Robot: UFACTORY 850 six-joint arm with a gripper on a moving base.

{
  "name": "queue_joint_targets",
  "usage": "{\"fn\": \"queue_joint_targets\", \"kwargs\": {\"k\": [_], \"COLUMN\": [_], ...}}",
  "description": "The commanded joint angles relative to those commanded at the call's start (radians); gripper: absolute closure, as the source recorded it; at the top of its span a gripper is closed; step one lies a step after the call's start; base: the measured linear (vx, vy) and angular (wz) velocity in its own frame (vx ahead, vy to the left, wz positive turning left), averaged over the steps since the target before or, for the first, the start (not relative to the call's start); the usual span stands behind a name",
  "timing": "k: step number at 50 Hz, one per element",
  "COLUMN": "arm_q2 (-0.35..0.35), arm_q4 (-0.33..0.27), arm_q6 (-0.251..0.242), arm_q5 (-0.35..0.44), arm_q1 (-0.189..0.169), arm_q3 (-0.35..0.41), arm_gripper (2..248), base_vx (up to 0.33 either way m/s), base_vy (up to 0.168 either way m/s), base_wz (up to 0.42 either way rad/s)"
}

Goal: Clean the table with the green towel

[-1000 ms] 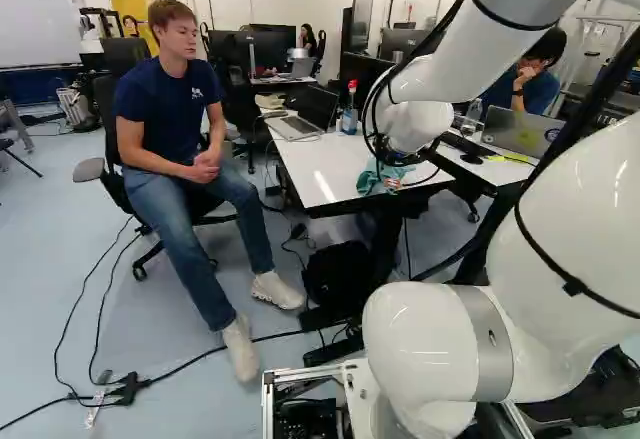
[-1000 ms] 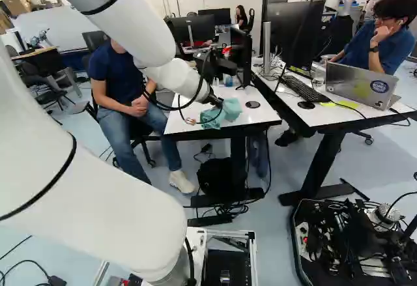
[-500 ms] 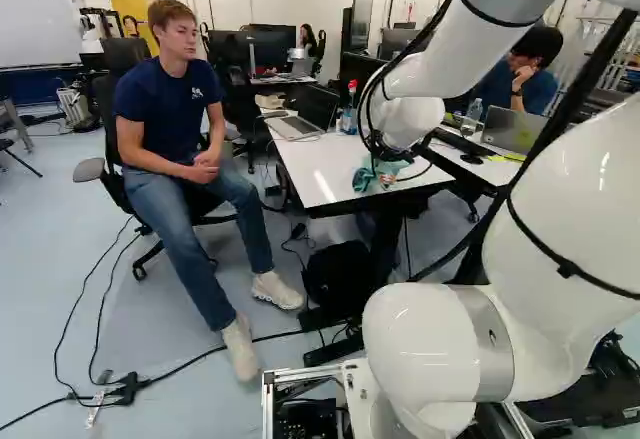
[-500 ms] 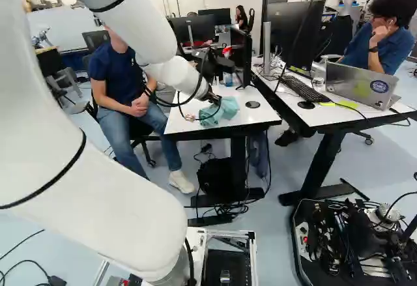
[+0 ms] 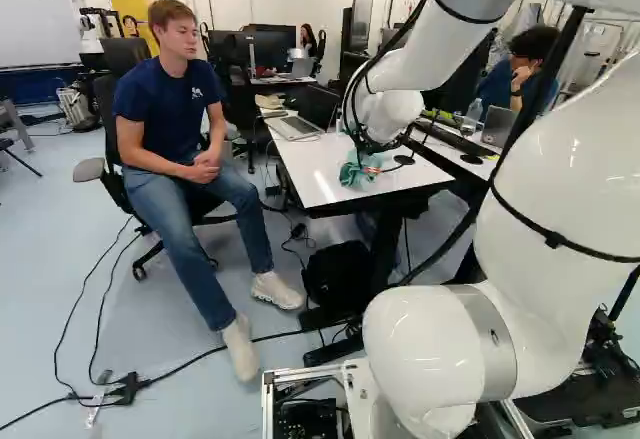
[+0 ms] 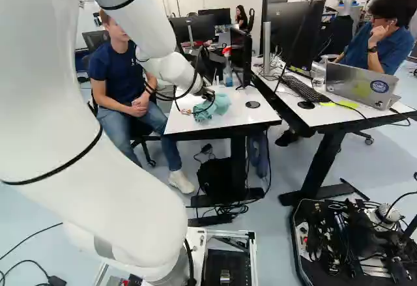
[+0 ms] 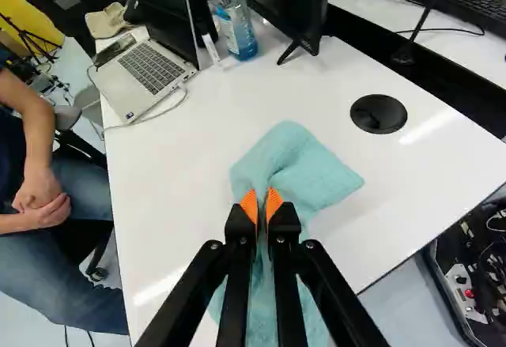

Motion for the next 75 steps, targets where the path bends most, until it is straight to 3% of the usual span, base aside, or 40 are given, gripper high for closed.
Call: {"fn": "queue_joint_targets", "kwargs": {"k": [75], "arm_q2": [-0.316], "arm_q4": [0.0], "arm_q6": [0.0], "arm_q5": [0.0], "arm_q1": [0.172], "arm_q3": [-0.345], "arm_gripper": [217], "base_vx": [0.0], "base_vy": [0.0], "base_wz": [0.0]}}
